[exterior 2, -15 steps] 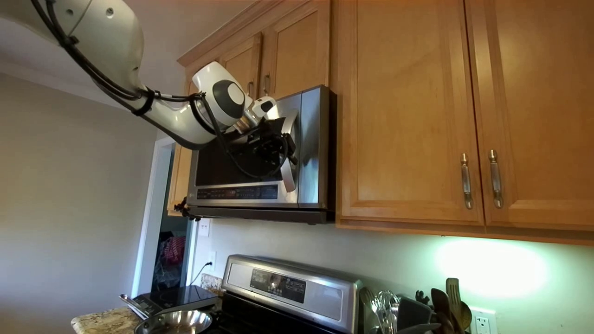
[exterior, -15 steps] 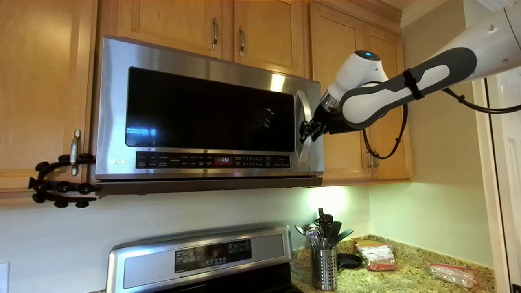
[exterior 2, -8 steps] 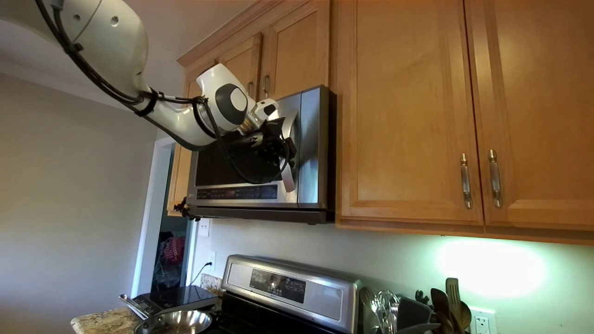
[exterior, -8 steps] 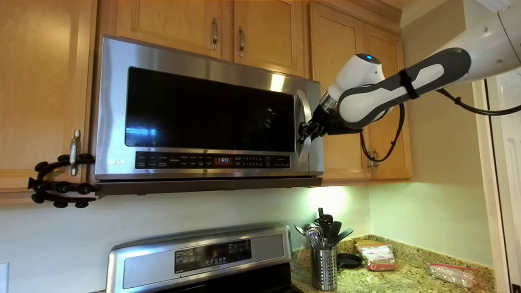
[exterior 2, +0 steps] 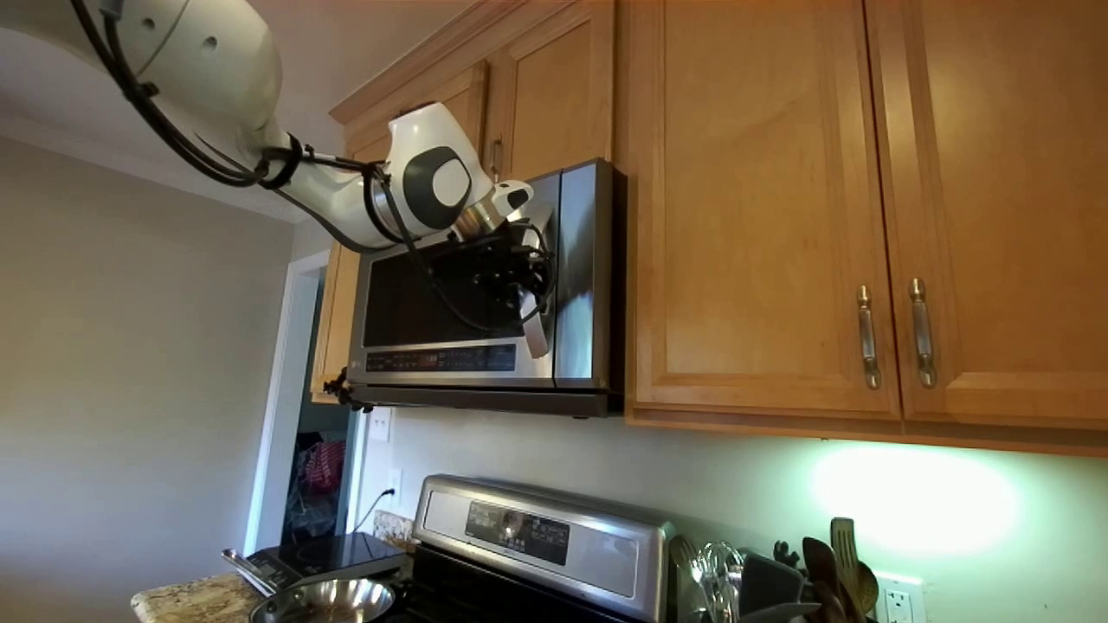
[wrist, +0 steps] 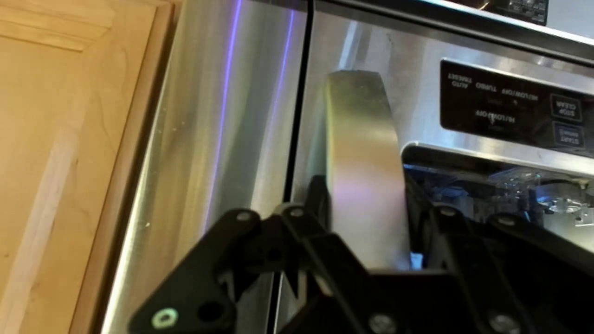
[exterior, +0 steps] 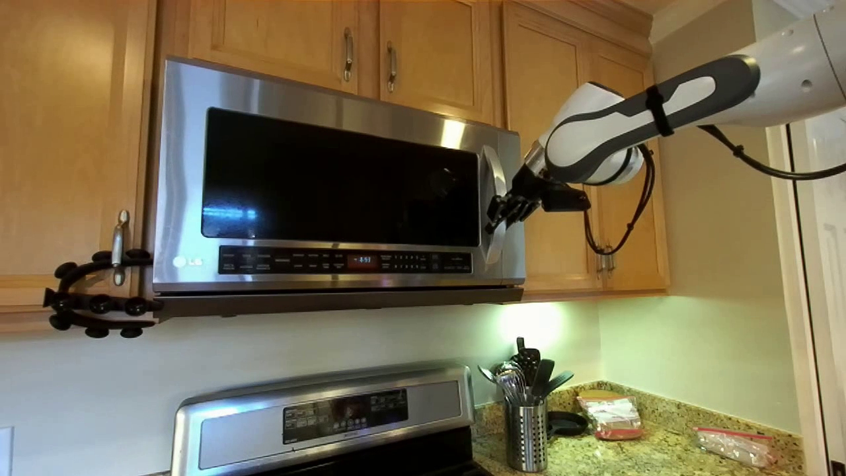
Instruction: Open the microwave door
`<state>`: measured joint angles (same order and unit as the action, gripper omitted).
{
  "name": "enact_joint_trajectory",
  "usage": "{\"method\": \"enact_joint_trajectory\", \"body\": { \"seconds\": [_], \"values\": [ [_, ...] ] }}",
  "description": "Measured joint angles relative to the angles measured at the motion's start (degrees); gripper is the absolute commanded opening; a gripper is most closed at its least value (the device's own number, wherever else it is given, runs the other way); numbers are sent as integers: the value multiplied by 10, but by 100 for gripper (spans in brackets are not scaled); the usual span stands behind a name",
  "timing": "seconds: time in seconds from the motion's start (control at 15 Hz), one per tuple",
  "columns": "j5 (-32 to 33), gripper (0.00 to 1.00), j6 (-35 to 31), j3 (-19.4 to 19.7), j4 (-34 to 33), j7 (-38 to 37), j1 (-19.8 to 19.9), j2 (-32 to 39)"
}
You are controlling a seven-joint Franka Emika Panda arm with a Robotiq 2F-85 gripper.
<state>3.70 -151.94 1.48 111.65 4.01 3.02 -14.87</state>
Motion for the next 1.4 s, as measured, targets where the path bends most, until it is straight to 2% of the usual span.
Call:
{"method": "enact_joint_trajectory", "body": {
  "seconds": [0.27,0.47,0.8,0.93,1.0,1.07,1.4],
  "values": [
    [0,14,52,-2,-7,15,-4,-11],
    [1,14,146,-13,8,17,-9,-63],
    [0,14,218,-34,42,-19,-11,-130],
    [-1,18,238,-38,48,-27,-14,-146],
    [-3,27,245,-39,51,-29,-16,-152],
    [-5,64,252,-41,53,-30,-17,-158],
    [-12,65,294,-43,52,-33,-26,-175]
  ]
}}
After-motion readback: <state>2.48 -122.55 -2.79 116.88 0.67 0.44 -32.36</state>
